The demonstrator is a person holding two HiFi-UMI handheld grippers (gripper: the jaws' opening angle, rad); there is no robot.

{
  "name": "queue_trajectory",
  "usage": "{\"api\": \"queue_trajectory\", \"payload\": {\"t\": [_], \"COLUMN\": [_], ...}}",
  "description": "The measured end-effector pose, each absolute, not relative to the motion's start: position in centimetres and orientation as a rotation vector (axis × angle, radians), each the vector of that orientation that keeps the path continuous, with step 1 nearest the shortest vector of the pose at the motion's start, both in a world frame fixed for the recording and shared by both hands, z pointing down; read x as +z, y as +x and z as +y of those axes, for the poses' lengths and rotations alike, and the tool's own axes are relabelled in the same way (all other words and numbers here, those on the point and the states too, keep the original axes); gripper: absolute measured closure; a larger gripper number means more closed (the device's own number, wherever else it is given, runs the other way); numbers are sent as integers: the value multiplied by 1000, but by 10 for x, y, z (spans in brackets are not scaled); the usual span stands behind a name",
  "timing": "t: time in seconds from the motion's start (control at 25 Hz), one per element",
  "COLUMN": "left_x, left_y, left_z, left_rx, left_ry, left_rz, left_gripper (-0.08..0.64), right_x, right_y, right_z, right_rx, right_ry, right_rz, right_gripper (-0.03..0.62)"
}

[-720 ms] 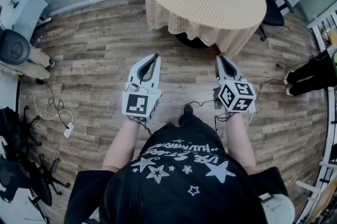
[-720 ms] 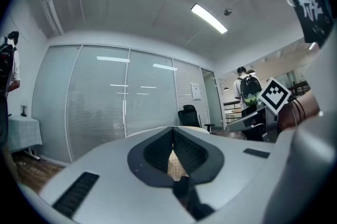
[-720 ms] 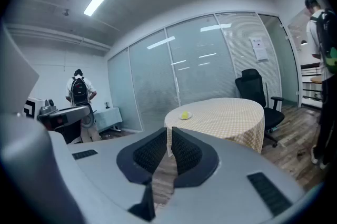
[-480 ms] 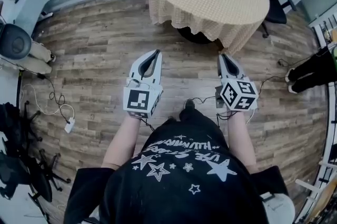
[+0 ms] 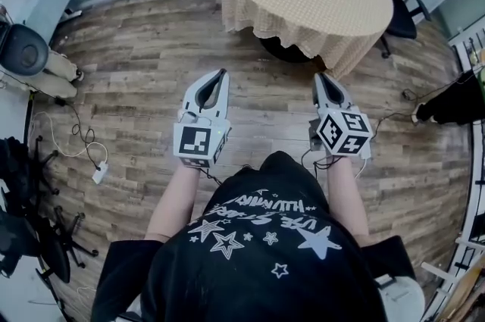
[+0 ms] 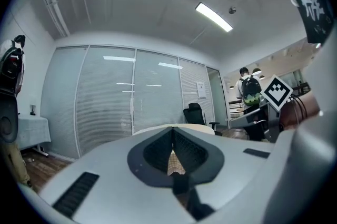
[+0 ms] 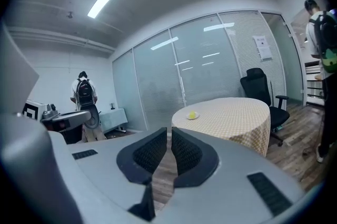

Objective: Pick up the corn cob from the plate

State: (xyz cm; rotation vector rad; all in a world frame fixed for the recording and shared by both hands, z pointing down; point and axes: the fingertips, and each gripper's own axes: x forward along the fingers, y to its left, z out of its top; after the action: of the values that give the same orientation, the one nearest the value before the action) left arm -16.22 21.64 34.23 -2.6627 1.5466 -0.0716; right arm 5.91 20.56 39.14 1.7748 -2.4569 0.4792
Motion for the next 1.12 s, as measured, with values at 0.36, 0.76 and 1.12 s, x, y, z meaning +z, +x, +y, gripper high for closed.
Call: {"api": "queue_trajectory", "payload": {"t": [0.36,0.76,1.12], "left_x": [358,374,383], "left_y": [-144,-106,-74], "left_z": [203,144,63], "left_rx": [-97,-200,-265], "left_ry": [-2709,-2688,-2661], "left_rz": [1526,1564,1657], "left_gripper": [552,552,552], "right_x": [396,422,430], "right_y": [81,110,140], "right_z": [212,129,29], "right_rx": [519,571,615], "right_ry": [1802,1727,1633], "right_rz": [-2499,-2545,-2601], "right_gripper": [545,545,545]}}
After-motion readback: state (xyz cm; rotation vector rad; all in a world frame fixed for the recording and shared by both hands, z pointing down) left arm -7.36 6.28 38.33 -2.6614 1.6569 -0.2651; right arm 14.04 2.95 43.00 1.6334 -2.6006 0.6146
